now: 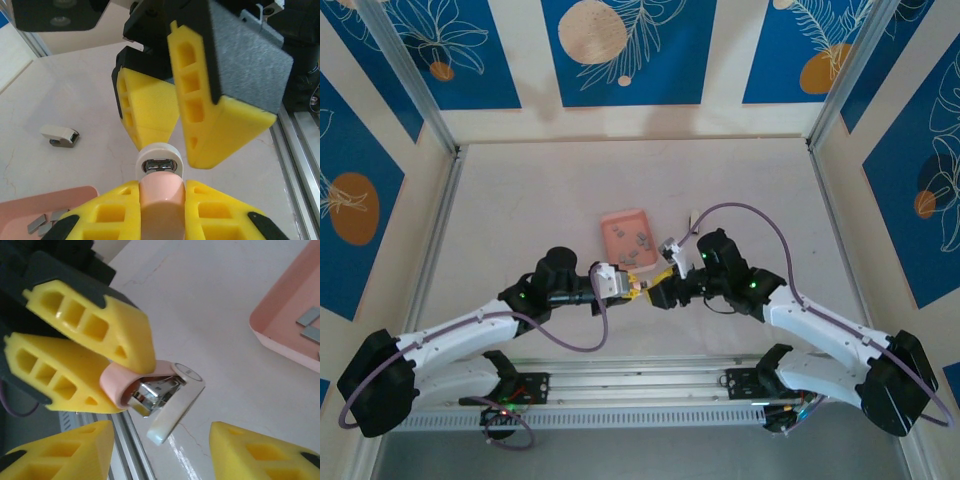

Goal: Load the staples into the stapler

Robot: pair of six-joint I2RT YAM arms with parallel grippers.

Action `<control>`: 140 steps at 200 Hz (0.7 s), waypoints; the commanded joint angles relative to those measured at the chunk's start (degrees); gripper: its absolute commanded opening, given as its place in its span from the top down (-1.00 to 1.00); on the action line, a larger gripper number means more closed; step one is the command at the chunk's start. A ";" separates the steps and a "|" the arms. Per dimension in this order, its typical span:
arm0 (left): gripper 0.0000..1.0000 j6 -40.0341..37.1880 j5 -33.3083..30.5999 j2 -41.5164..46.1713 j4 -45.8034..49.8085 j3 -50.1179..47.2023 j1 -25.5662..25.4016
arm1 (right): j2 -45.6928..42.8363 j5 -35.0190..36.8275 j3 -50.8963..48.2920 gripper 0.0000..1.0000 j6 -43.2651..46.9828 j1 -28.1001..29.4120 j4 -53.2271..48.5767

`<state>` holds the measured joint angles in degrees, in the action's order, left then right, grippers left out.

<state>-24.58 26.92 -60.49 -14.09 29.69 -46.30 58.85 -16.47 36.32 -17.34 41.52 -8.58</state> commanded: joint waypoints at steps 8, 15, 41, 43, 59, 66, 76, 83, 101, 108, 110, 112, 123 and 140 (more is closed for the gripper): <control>0.68 -0.92 0.72 0.99 -0.68 0.20 -0.30 | 0.30 3.06 -0.37 0.01 -4.66 -0.28 -0.21; 0.68 -0.91 0.82 1.05 -0.68 0.20 -0.37 | 0.54 4.01 -0.20 0.03 -5.10 -0.38 -0.67; 0.68 -0.73 1.15 1.42 -1.11 0.11 -0.33 | 2.41 5.57 0.77 0.06 -6.18 -1.54 -3.21; 0.68 -0.65 1.19 1.47 -1.22 0.06 -0.34 | 2.65 5.53 0.73 0.06 -6.27 -1.71 -3.38; 0.68 -0.34 1.52 1.62 -1.85 -0.05 -0.35 | 4.20 5.24 0.28 0.07 -7.05 -2.59 -3.66; 0.68 -0.14 1.69 1.70 -2.16 -0.13 -0.35 | 4.91 5.19 -0.04 0.08 -7.55 -3.02 -3.55; 0.68 0.04 1.90 1.87 -2.38 -0.09 -0.32 | 5.75 4.85 -0.67 0.07 -7.99 -3.61 -2.91; 0.68 0.14 2.03 1.95 -2.51 -0.08 -0.36 | 6.32 4.93 -1.18 0.07 -8.48 -4.02 -2.33; 0.68 0.45 2.01 2.29 -2.86 -0.17 -0.35 | 7.54 4.53 -2.72 0.07 -9.61 -4.77 -0.11; 0.68 0.62 2.07 2.46 -3.17 -0.30 -0.32 | 7.89 4.39 -3.27 0.07 -10.11 -4.93 0.78; 0.68 0.59 2.02 2.54 -3.26 -0.33 -0.31 | 8.04 4.33 -3.38 0.07 -10.24 -4.95 1.11; 0.68 0.70 2.05 2.61 -3.30 -0.27 -0.29 | 8.10 4.34 -3.49 0.07 -10.32 -5.02 1.33; 0.68 0.90 1.86 2.86 -3.53 -0.42 -0.31 | 8.51 3.89 -4.10 0.07 -10.67 -5.09 2.76; 0.68 1.01 1.35 3.31 -3.53 -0.47 -0.36 | 8.27 3.46 -4.84 0.06 -10.25 -5.05 3.52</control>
<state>-24.32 26.76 -58.85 -14.59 29.61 -46.30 67.11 -12.19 32.80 -26.44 36.71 -7.60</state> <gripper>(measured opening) 0.177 0.469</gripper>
